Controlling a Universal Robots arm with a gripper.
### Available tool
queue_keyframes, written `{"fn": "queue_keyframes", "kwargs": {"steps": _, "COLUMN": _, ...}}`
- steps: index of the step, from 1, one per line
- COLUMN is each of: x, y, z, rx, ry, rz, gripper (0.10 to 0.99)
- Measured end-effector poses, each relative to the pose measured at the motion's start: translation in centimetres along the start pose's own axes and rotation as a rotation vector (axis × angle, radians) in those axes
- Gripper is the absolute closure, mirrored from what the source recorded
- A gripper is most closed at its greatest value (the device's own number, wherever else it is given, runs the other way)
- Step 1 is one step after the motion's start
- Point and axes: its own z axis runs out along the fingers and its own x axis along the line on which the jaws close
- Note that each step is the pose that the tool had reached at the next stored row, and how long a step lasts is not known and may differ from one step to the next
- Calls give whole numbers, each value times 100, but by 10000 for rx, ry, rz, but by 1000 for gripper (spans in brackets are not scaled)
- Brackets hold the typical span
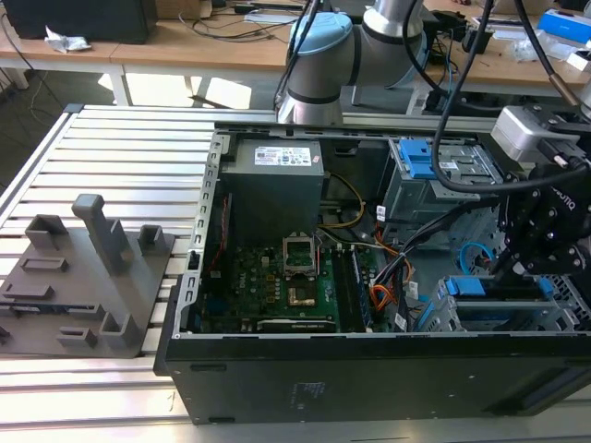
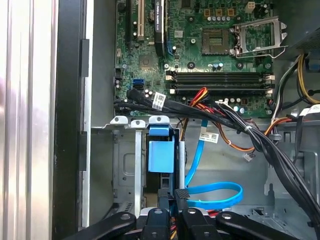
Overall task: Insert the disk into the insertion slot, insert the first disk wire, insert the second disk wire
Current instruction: 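Insert the second disk wire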
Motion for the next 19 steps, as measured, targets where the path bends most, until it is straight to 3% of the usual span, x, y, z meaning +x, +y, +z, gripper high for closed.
{"fn": "queue_keyframes", "kwargs": {"steps": 11, "x": 2, "y": -7, "z": 65, "rx": -1, "ry": -39, "rz": -3, "gripper": 914}}
{"fn": "queue_keyframes", "kwargs": {"steps": 12, "x": 3, "y": -6, "z": 55, "rx": -1, "ry": -32, "rz": -2, "gripper": 851}}
{"fn": "queue_keyframes", "kwargs": {"steps": 15, "x": 9, "y": 11, "z": -187, "rx": -1, "ry": -33, "rz": -2, "gripper": 867}}
{"fn": "queue_keyframes", "kwargs": {"steps": 16, "x": 10, "y": 15, "z": -250, "rx": -1, "ry": -31, "rz": -1, "gripper": 933}}
{"fn": "queue_keyframes", "kwargs": {"steps": 19, "x": 15, "y": 24, "z": -391, "rx": -1, "ry": -32, "rz": -1, "gripper": 980}}
